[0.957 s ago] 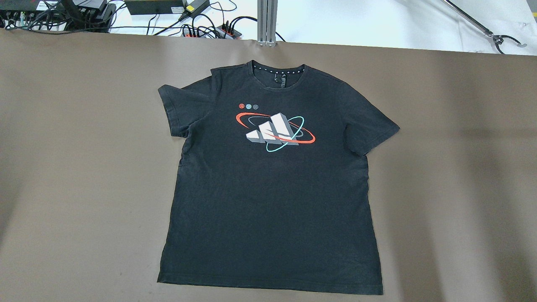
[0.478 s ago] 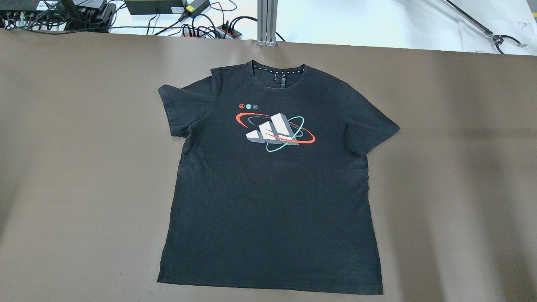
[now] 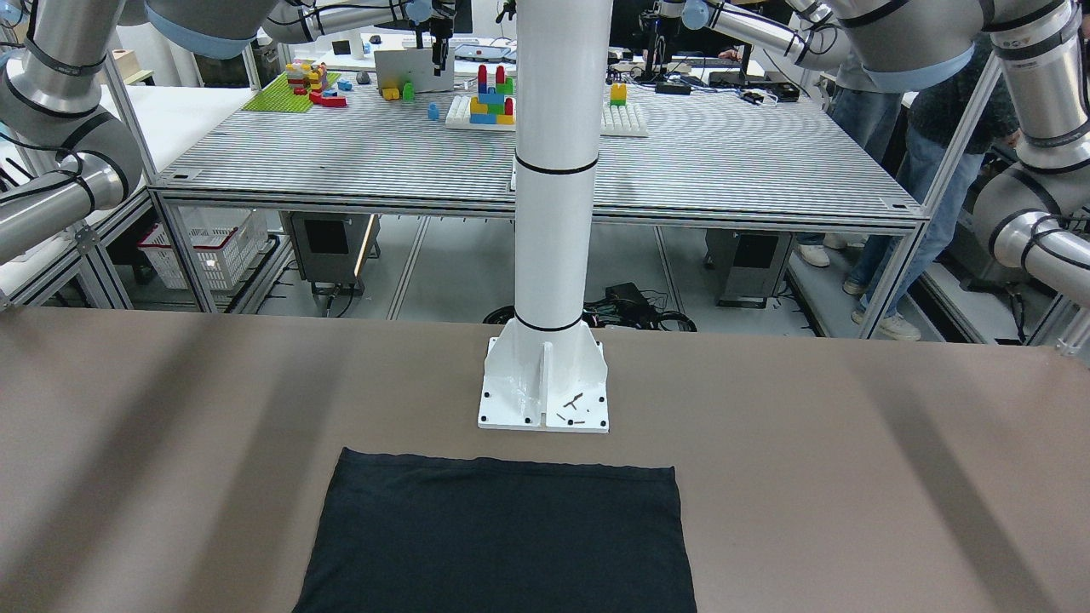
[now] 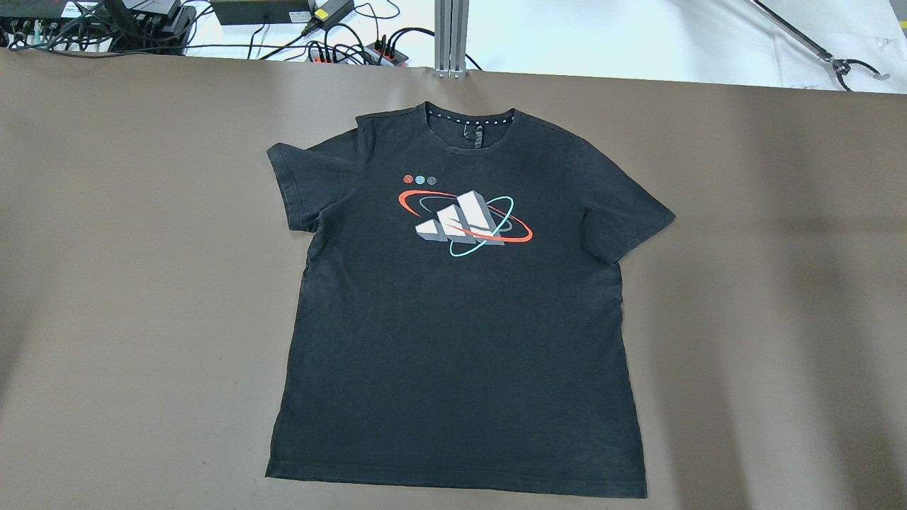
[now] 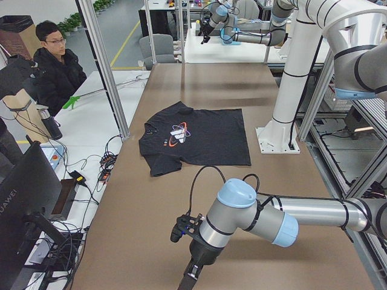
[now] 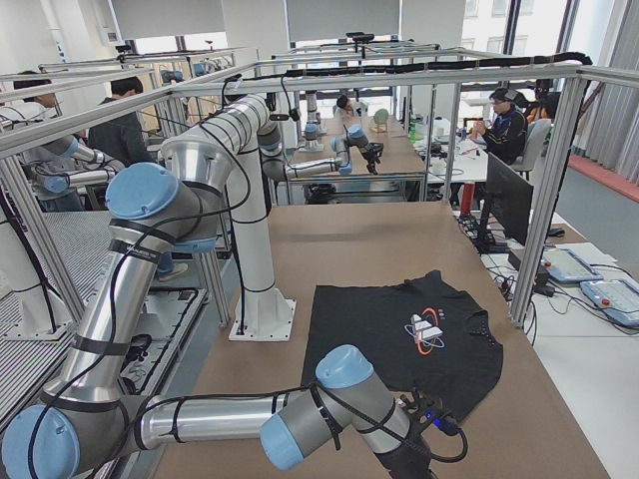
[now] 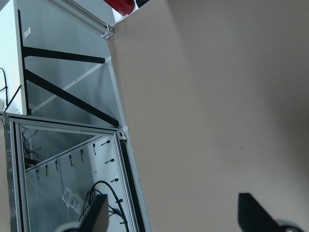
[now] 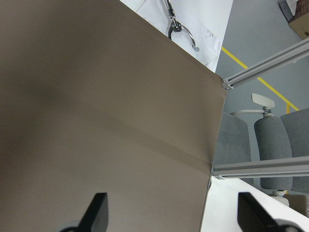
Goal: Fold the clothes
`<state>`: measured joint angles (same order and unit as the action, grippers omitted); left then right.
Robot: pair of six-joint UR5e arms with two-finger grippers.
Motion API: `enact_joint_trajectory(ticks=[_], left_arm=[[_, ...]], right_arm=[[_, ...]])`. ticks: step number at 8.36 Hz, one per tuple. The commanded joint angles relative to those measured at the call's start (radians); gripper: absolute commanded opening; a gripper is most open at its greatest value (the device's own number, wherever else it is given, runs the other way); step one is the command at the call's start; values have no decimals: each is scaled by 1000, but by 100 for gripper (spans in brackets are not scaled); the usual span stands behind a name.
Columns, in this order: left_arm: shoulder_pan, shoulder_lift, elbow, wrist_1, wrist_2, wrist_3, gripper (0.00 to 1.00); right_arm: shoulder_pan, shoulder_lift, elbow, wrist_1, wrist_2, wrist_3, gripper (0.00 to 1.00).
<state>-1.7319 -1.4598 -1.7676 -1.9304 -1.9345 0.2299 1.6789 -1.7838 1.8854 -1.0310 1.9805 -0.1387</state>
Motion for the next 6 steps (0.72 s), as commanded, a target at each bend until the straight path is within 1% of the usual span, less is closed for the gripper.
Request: enact_joint_trajectory(ticks=[1,3,4,6], left_arm=[[0,4,2,-1,-3,-3,94],[-1,6,-1,-1,-9,0,94],[0,6,-1,-1,-8,-3,94],[0,-4,-6,5,-11,-7,94]], right_arm=[[-137,61,-5,-4,-3,213,94],[-298,125,-6,-6,-11,510,94],[-342,177,-26,-6,-11,636,94],[-495,303,-116,0,-12,846,94]])
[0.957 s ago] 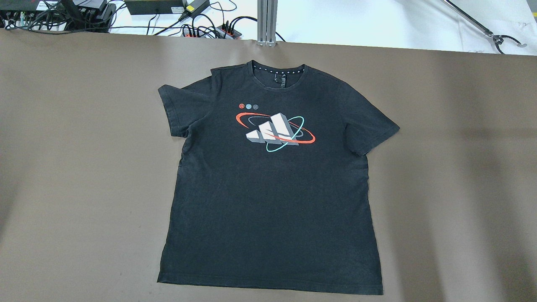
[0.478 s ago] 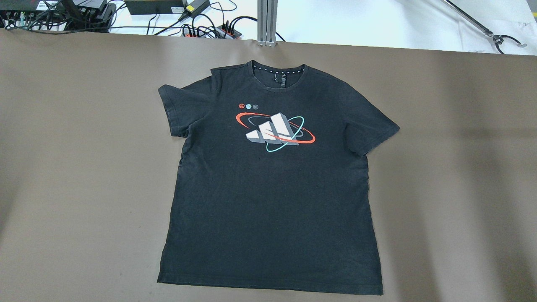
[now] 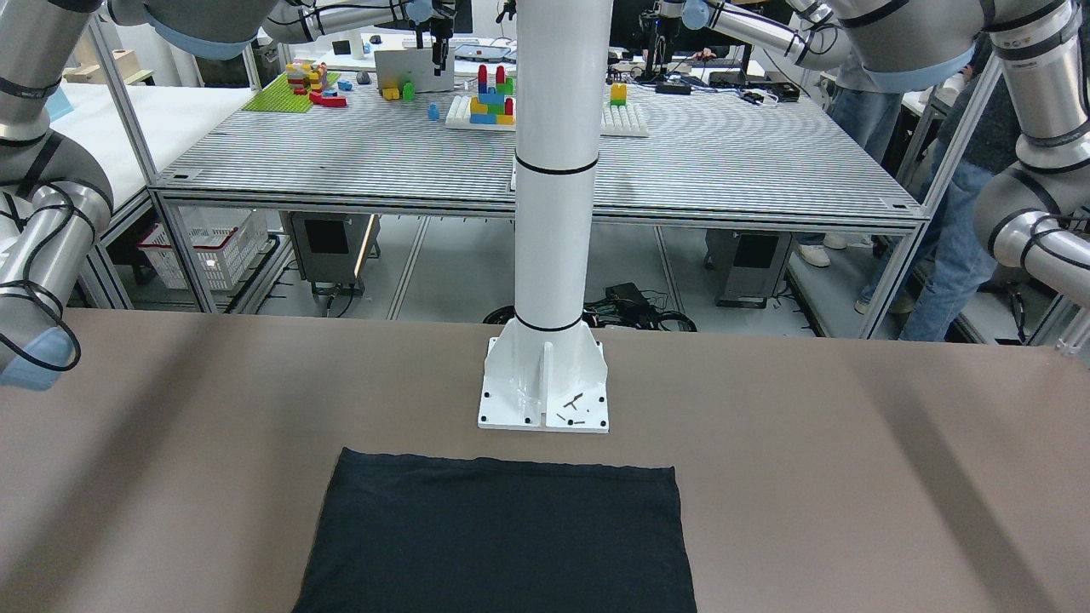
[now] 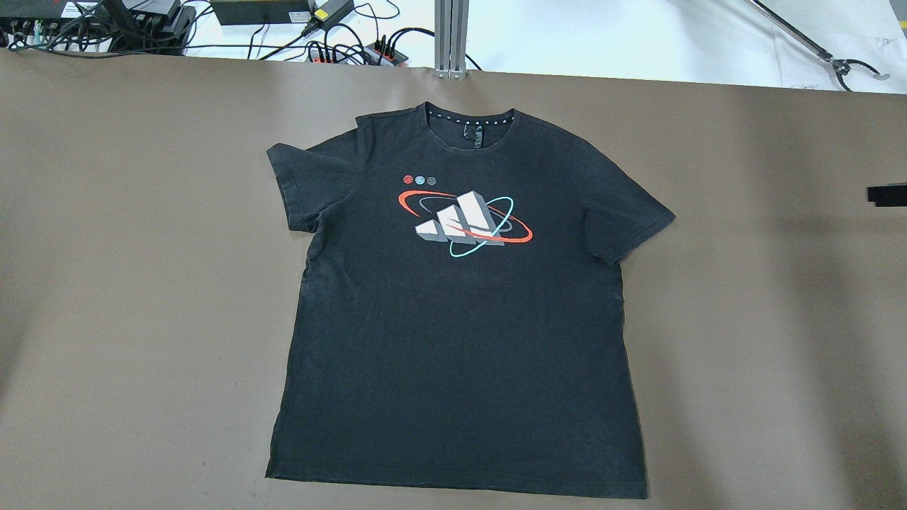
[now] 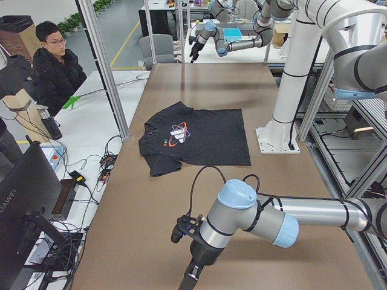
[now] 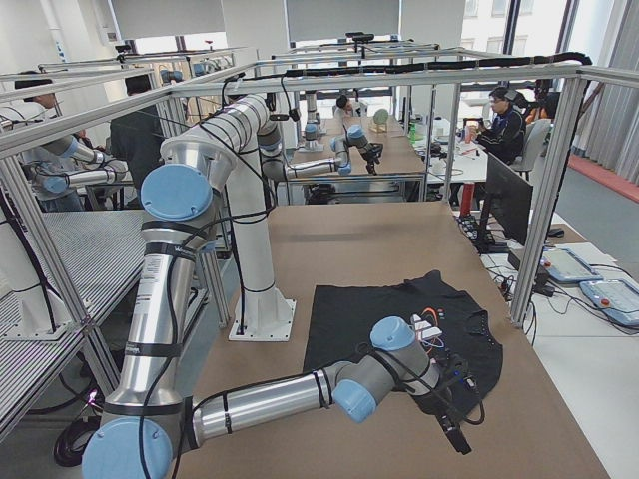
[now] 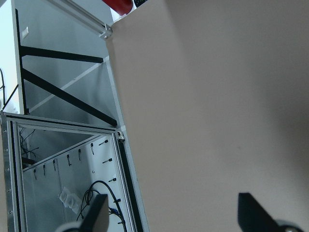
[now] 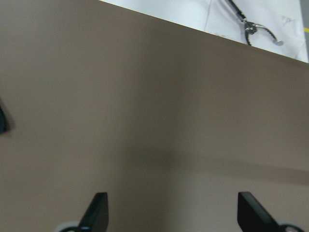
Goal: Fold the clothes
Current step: 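Move the right gripper in toward the shirt's sleeve nearest it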
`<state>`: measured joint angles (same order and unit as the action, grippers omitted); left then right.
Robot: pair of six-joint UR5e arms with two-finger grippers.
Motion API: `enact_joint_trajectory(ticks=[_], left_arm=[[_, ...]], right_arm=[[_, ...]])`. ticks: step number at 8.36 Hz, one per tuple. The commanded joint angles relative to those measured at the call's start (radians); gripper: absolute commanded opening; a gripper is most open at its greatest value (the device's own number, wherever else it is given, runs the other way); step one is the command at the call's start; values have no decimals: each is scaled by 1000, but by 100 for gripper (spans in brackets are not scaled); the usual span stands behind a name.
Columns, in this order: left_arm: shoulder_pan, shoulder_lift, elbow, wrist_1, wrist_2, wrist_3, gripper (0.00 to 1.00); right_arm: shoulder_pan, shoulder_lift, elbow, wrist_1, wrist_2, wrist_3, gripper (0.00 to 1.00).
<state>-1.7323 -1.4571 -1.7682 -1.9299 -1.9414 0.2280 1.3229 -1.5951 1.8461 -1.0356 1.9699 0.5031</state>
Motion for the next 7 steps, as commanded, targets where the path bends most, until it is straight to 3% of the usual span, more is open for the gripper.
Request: enact_joint_trajectory(ticks=[1,4,7], left_arm=[[0,-12,-2,0,-4,-28,94],[2,-23,1,11,-17,-53,94],[2,-34,16,11,-21,-81,94]], right_arm=[[-207,176,-134,8,-2,224,94],[-281,343,-315,9,-12,280,94],[-396,414,-427,6,-150,288,92]])
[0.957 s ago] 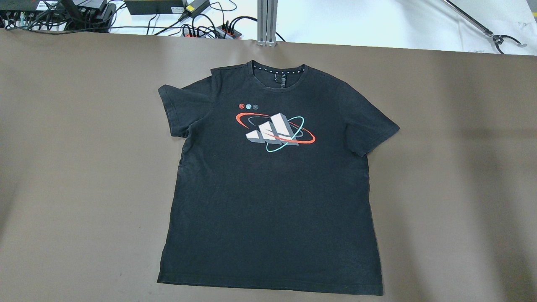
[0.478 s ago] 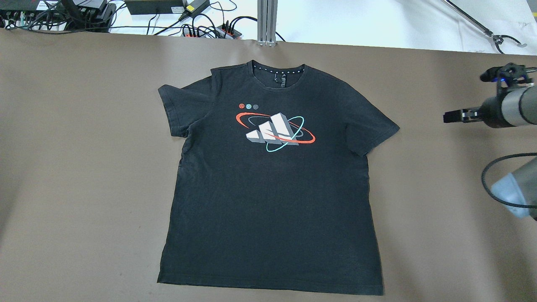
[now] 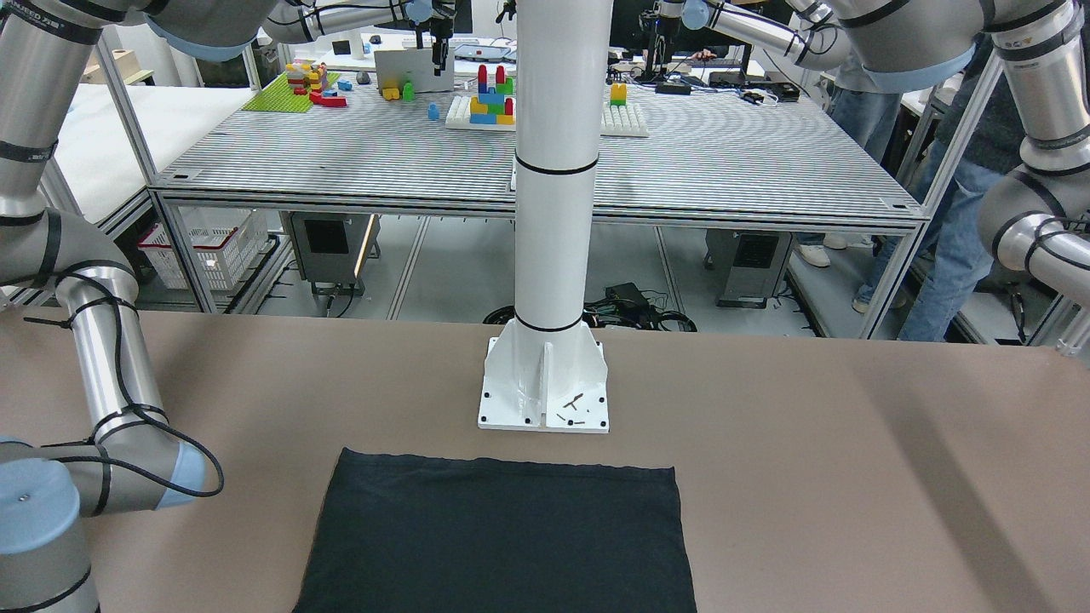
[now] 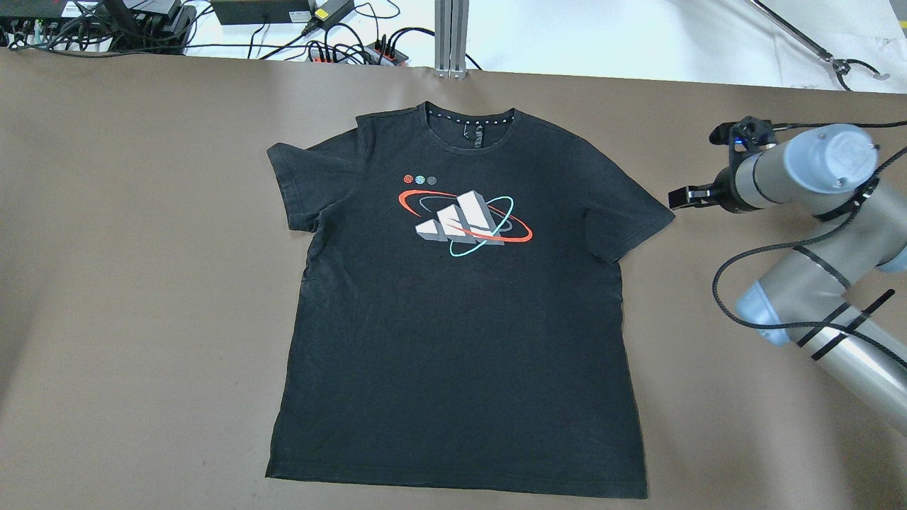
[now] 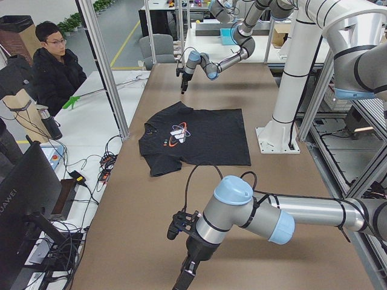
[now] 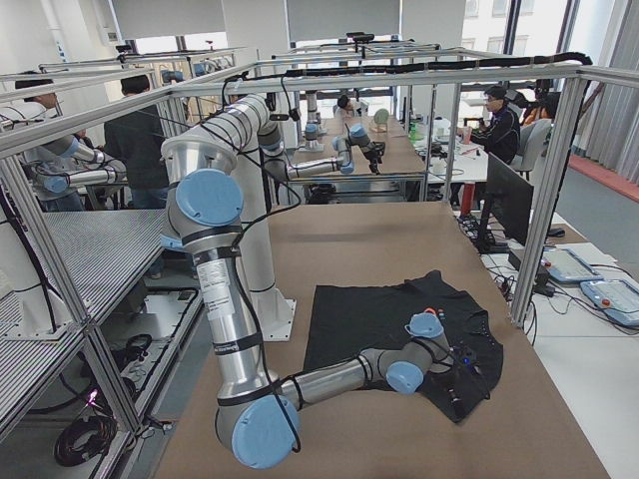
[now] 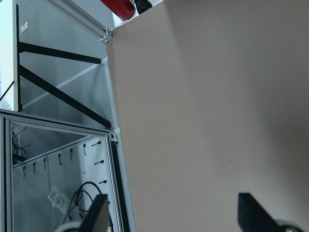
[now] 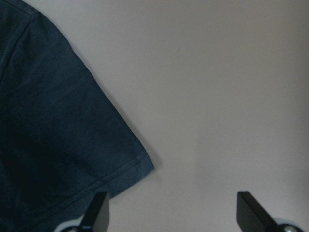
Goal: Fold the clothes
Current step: 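Move the right gripper in toward the shirt's sleeve nearest it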
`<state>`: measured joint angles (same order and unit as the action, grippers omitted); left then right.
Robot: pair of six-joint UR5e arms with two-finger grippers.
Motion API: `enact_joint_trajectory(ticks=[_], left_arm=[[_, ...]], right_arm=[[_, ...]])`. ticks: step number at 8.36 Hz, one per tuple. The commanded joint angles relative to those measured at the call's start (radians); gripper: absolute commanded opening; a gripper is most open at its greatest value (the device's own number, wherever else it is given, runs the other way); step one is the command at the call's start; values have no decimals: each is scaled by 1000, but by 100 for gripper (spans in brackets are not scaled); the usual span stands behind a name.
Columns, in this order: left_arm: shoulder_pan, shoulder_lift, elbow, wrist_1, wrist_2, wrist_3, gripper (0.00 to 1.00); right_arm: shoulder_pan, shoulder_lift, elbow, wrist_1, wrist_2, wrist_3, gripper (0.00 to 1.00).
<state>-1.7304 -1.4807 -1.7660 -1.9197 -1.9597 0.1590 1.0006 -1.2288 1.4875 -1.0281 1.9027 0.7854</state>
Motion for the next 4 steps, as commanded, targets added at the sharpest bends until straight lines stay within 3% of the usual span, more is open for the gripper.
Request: enact_joint_trajectory(ticks=[1,2,4], left_arm=[[0,-19,29,1,-4,-10,94],[0,-21,33,1,-5,-10,94],[0,-21,31,-1,-7,-10,94]], right_arm=[[-100,43,-99,0,-111,-1,85],[-102,40,-117,31,-149,-14,83],[-103,55,-183,118,-145,-20,77]])
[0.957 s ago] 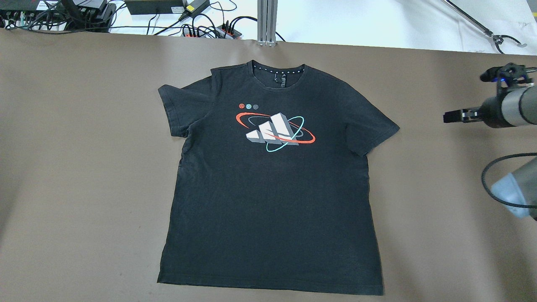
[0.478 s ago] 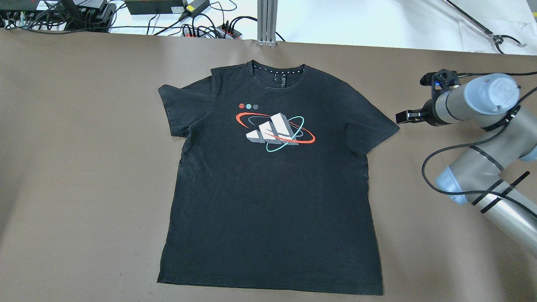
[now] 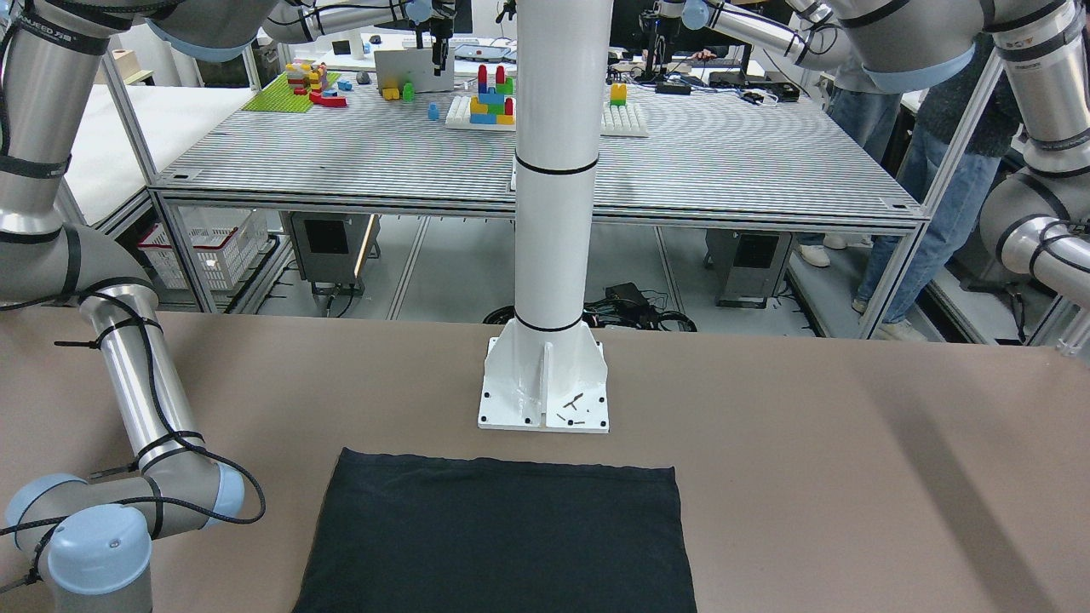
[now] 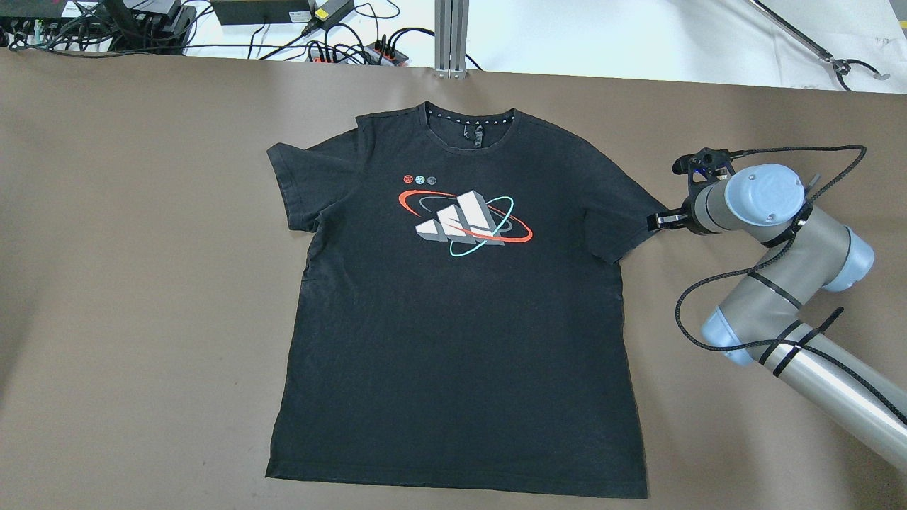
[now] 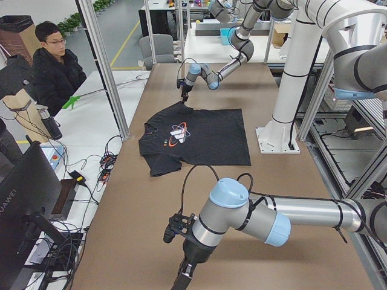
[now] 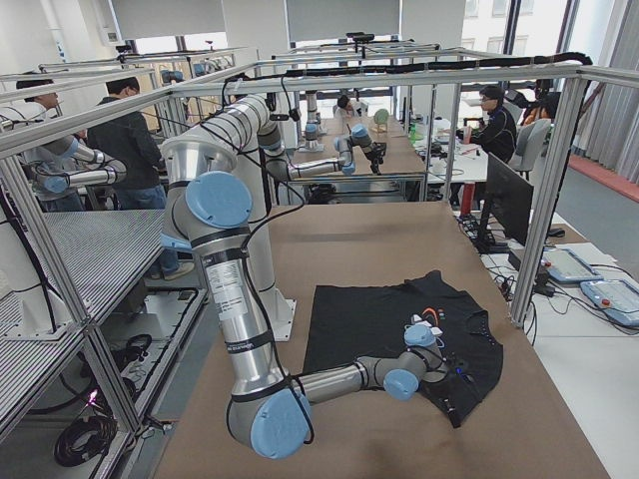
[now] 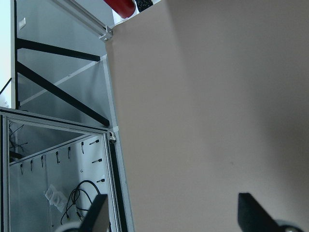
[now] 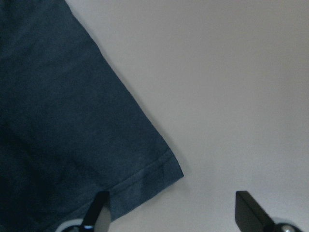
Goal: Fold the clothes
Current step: 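Move the right gripper in toward the shirt's sleeve nearest it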
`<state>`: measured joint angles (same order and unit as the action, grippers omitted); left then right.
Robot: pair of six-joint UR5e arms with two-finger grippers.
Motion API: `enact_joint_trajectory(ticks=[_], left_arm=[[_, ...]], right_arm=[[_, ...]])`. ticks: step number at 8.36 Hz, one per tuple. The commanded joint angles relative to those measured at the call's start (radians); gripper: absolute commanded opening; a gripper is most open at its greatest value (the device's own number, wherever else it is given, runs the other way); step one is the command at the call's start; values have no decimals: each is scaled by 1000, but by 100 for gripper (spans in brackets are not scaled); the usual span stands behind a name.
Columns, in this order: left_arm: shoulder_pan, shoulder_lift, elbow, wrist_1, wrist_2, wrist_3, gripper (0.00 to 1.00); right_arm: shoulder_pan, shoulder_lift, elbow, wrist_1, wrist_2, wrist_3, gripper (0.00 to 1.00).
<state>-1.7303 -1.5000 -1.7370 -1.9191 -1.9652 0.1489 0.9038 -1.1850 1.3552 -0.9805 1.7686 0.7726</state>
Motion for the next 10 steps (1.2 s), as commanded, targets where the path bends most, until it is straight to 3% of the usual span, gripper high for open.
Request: enact_joint_trajectory(ticks=[1,2,3,4,5,8,10], left_arm=[[0,0,2,-3,-1,0,94],[-2,0,2,-8,-1,0,94],[-2,1,1,-9,-3,0,94],[-2,3,1,-11,-3,0,94],[-2,3,-1,-11,-3,0,94],[-2,3,-4,-11,-4,0,94],[-2,3,-1,-6,-35,-2,94]], right_arm=[[-6,25,-56,68,-9,-6,75],[-6,34,-62,68,-9,-4,69],[-5,39,-62,68,-9,-6,46],[-5,39,-62,68,-8,-7,16],[-5,39,-59,68,-6,-10,0],[-5,41,-15,59,-8,-13,0],[-5,99,-4,5,-8,-9,0]])
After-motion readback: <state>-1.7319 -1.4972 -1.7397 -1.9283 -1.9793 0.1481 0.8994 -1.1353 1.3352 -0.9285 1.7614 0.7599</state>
